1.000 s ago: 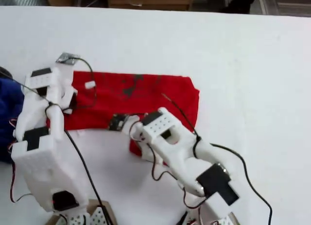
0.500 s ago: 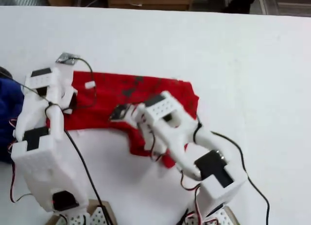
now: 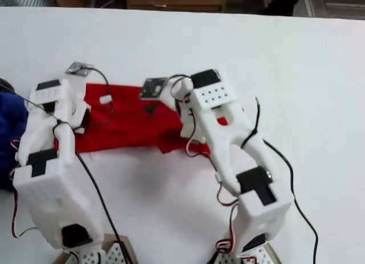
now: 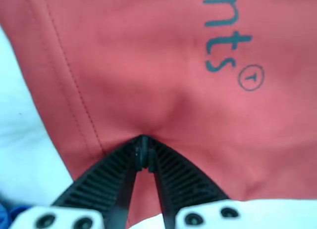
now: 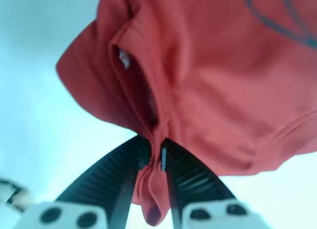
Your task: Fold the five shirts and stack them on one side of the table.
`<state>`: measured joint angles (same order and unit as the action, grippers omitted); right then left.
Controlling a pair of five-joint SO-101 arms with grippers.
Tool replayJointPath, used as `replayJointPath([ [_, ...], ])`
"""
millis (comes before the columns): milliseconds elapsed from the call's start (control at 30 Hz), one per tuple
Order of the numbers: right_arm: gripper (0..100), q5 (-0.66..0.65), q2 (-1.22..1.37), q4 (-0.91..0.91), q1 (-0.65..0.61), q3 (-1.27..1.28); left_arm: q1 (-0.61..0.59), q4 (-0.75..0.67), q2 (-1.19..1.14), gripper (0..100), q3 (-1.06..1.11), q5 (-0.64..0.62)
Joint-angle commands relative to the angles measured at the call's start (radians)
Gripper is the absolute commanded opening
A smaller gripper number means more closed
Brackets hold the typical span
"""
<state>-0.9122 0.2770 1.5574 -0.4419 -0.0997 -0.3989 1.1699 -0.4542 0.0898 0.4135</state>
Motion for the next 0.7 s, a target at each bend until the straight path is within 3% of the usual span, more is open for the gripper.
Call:
replayJointPath([
  [0,2.1,-0.006,0.07,-0.047,0.018,-0.107,-0.009,-0.015,-0.008,2,-0.013,-0.003],
  [367,2.9,0.101,0.415,-0.031,0.099,-0.598,-0.008,-0.014,-0.008,2,-0.013,-0.002],
  [567,22.5,0.186,0.515,0.053,0.131,-0.827,-0.008,-0.014,-0.008,2,-0.013,-0.002],
  [667,22.4,0.192,0.526,0.101,0.137,-0.919,-0.008,-0.014,-0.008,2,-0.013,-0.002],
])
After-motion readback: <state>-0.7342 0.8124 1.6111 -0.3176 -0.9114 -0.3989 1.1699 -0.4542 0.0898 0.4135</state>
